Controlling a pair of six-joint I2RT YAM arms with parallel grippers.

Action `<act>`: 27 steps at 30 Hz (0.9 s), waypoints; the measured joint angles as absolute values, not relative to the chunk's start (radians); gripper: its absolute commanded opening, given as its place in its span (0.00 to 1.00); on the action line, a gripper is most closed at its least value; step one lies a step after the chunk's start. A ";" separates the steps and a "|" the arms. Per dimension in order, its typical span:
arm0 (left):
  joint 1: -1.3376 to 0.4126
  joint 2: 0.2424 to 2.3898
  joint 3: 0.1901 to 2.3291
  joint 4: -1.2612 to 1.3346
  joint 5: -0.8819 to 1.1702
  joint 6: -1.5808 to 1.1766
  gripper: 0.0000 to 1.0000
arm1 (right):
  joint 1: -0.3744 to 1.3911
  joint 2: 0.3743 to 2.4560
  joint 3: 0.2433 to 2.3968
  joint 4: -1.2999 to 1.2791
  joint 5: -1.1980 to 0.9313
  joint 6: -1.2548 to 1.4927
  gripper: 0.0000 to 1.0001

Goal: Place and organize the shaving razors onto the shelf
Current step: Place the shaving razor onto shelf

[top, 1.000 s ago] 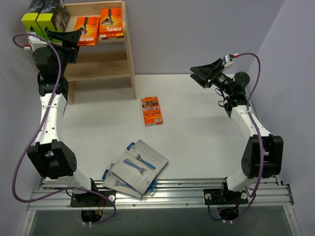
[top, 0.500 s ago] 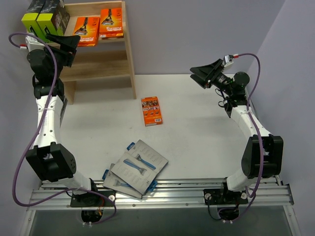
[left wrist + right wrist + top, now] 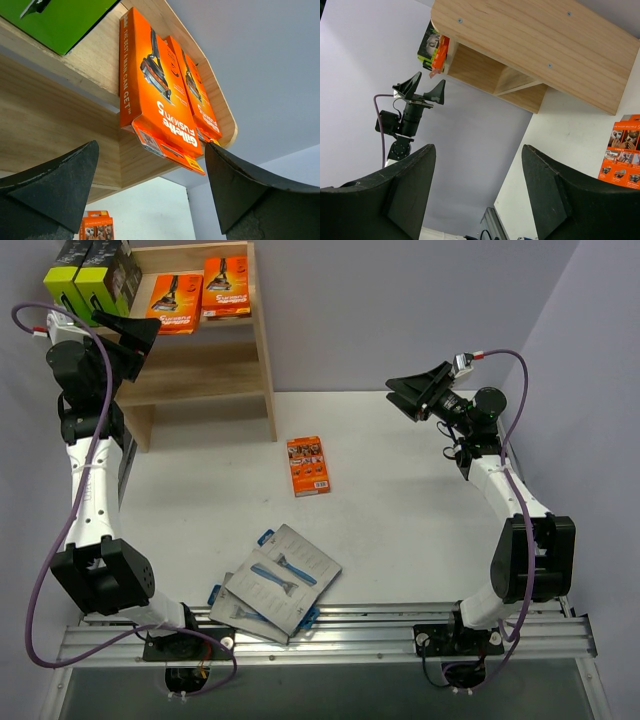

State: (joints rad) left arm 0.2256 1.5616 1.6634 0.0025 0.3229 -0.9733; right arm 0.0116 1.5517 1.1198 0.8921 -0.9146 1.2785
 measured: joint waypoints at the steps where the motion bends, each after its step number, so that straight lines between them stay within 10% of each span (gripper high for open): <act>1: 0.226 1.561 1.665 0.002 0.324 -0.971 0.94 | 0.012 1.552 1.120 0.892 -0.915 1.279 0.64; 10: 0.226 1.549 1.667 0.012 0.345 -0.962 0.70 | 0.012 1.552 1.120 0.892 -0.915 1.277 0.54; 27: 0.226 1.535 1.663 0.058 0.369 -0.983 0.55 | 0.012 1.552 1.120 0.892 -0.915 1.274 0.42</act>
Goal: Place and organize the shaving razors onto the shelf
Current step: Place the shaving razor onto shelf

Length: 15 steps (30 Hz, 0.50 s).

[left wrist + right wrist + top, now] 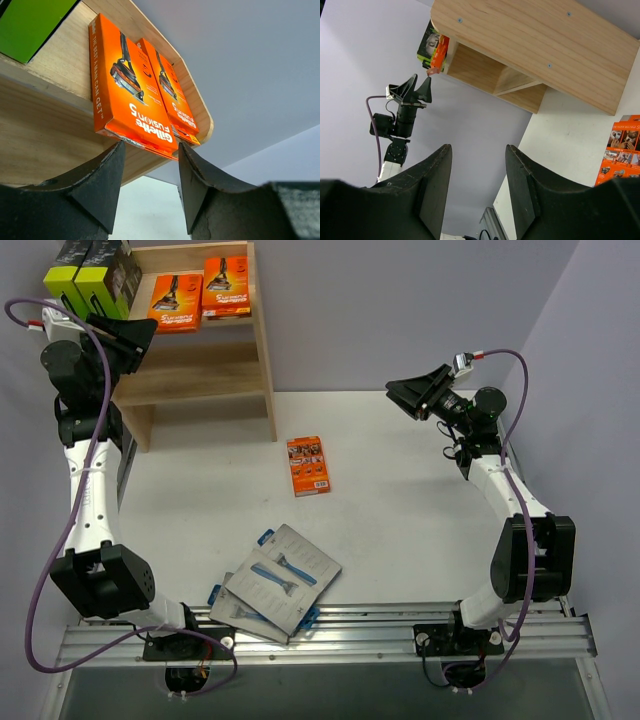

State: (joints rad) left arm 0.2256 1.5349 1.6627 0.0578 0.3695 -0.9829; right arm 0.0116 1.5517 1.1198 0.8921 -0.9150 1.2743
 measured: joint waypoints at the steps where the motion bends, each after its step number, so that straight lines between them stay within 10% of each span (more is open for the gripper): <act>1: 0.226 1.536 1.663 0.060 0.372 -0.984 0.55 | 0.012 1.552 1.120 0.892 -0.915 1.274 0.41; 15: 0.222 1.577 1.663 0.078 0.376 -0.991 0.52 | 0.012 1.552 1.120 0.892 -0.915 1.274 0.35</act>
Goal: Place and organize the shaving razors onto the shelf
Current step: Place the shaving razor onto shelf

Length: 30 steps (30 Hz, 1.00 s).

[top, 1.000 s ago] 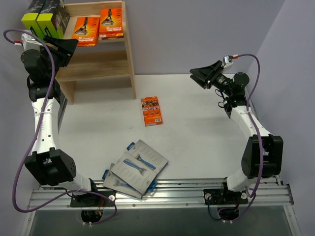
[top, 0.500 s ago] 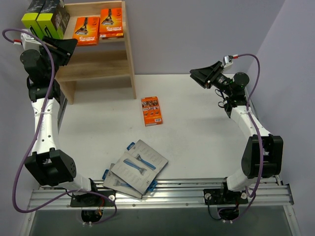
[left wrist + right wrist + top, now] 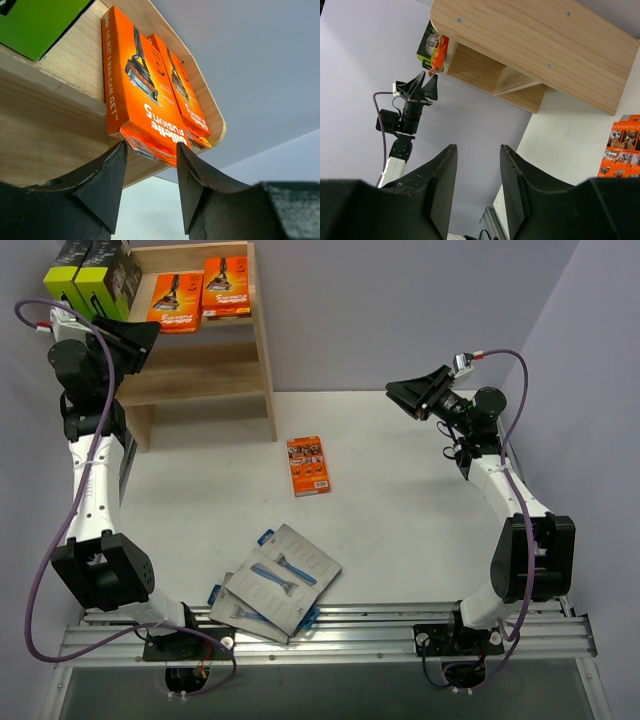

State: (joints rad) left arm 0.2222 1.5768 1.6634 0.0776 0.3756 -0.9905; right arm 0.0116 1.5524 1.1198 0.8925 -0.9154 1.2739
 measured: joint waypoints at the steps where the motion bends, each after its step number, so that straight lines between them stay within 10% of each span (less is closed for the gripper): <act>1: 0.221 1.582 1.665 0.078 0.376 -0.991 0.52 | 0.012 1.553 1.120 0.892 -0.915 1.274 0.34; 30: 0.175 1.739 1.824 0.089 0.375 -0.992 0.50 | 0.012 1.635 1.120 0.925 -0.923 1.288 0.11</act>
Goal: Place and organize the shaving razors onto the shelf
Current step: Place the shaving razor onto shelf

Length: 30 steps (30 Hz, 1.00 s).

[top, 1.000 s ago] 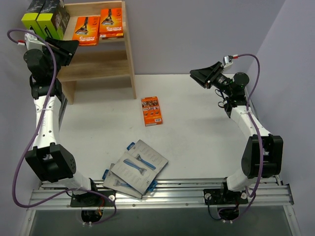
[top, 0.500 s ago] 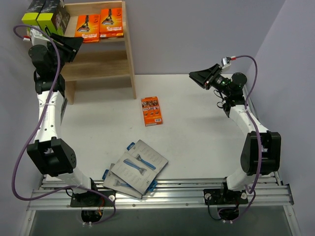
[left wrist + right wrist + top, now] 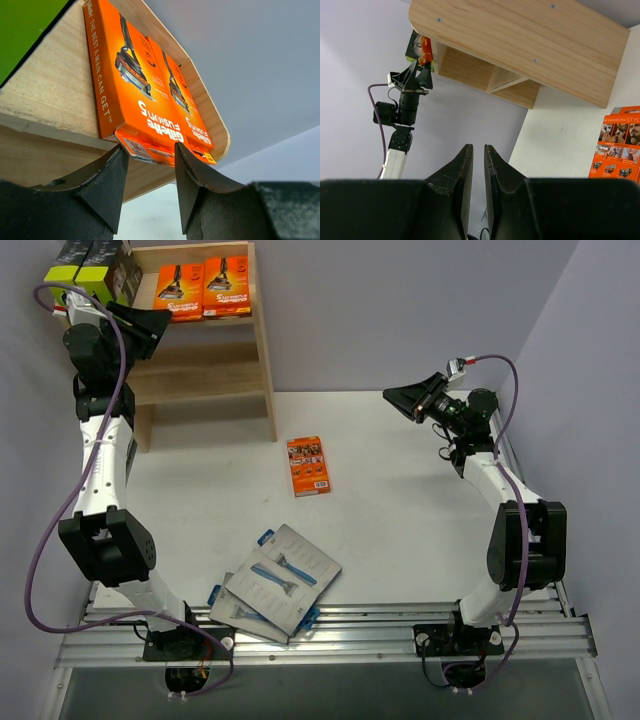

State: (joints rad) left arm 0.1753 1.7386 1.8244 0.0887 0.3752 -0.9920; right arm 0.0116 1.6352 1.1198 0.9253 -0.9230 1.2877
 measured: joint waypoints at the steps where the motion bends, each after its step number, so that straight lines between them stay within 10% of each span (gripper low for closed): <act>1: 0.174 1.743 1.829 0.089 0.375 -0.992 0.50 | 0.012 1.635 1.120 0.929 -0.924 1.290 0.11; 16: 0.165 1.798 1.888 0.087 0.375 -0.993 0.49 | 0.012 1.667 1.120 0.948 -0.926 1.291 0.14; 30: 0.164 1.803 1.898 0.089 0.396 -1.009 0.58 | 0.012 1.667 1.120 0.884 -0.926 1.251 0.73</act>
